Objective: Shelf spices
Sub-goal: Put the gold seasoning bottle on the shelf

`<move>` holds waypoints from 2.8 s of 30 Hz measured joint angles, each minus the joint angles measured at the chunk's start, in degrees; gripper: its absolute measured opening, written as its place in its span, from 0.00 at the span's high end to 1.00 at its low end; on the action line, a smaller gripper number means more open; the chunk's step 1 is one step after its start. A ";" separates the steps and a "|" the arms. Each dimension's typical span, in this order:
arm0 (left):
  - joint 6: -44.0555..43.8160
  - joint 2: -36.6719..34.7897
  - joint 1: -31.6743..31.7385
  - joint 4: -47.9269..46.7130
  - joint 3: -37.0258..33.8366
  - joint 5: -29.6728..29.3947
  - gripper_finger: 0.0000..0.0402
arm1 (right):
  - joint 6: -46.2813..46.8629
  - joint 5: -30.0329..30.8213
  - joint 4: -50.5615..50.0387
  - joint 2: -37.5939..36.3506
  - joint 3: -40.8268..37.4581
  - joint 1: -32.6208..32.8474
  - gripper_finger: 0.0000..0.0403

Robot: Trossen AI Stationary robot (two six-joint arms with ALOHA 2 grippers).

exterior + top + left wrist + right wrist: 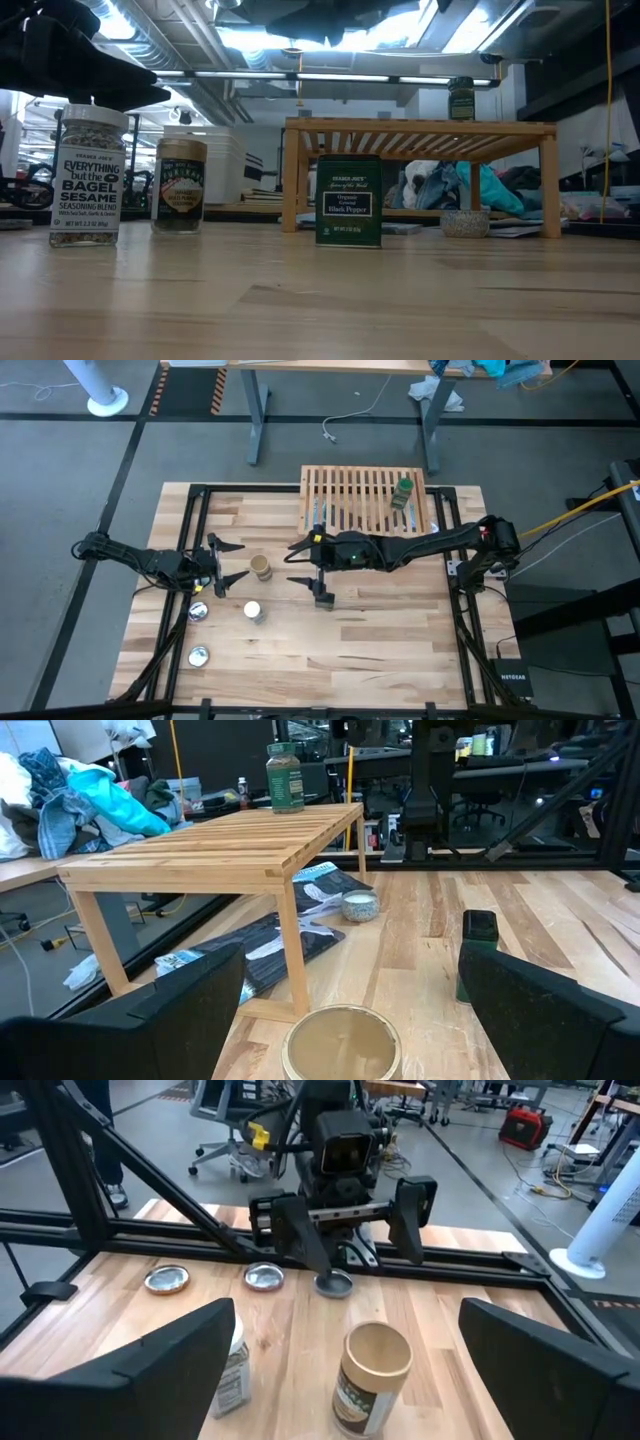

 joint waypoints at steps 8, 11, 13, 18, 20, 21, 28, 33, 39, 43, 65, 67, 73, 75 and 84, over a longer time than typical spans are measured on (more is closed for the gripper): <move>0.00 -0.02 0.00 0.00 0.00 0.00 0.10 | -0.37 0.02 0.01 -0.09 0.68 -0.04 0.03; 0.00 0.00 0.00 0.00 0.00 0.00 0.10 | -0.37 0.02 -0.06 -0.09 0.68 -0.03 0.03; 0.00 -0.02 0.01 0.00 0.02 0.00 0.10 | -0.37 0.02 -0.07 -0.09 0.68 -0.02 0.03; 0.00 -0.02 0.00 -0.02 0.00 0.00 0.10 | -0.37 0.02 -0.12 -0.09 0.68 -0.04 0.03; 0.00 -0.02 0.00 0.00 0.00 0.00 0.10 | -0.39 0.11 -0.12 -0.12 0.68 -0.04 0.03; 0.00 -0.02 0.01 0.00 0.00 0.00 0.10 | -0.39 0.40 -0.12 -0.12 0.68 -0.04 0.03; -1.02 -0.01 0.01 0.17 0.00 0.01 0.10 | -0.39 0.74 -0.12 -0.12 0.68 -0.04 0.03; -13.21 -0.01 0.00 1.94 -0.20 0.02 0.10 | -0.41 0.93 -0.12 -0.12 0.68 -0.04 0.03; -28.44 -0.02 0.02 2.97 -0.17 -0.36 0.10 | -0.43 1.14 -0.12 -0.16 0.68 -0.04 0.03; -31.17 0.00 0.02 2.67 -0.15 -0.52 0.10 | -0.42 1.14 -0.12 -0.16 0.70 -0.04 0.03; -20.20 -0.02 2.78 0.66 0.01 -1.45 0.10 | -0.42 1.12 -0.12 -0.18 0.70 -0.04 0.03; -18.40 0.26 2.78 -0.05 0.15 -1.48 0.10 | -0.42 1.13 -0.12 -0.18 0.70 -0.04 0.03; -14.52 1.63 2.78 -0.24 0.17 -2.54 0.10 | -0.39 1.11 -0.56 -0.18 0.72 -0.04 0.03; -14.51 2.71 2.79 -0.30 0.20 -3.34 0.10 | 0.37 0.42 -0.66 -0.18 0.72 -0.04 0.03; -19.56 13.52 2.78 -0.47 0.22 -2.34 0.10 | 2.60 -4.94 -5.47 -0.23 0.72 0.02 0.03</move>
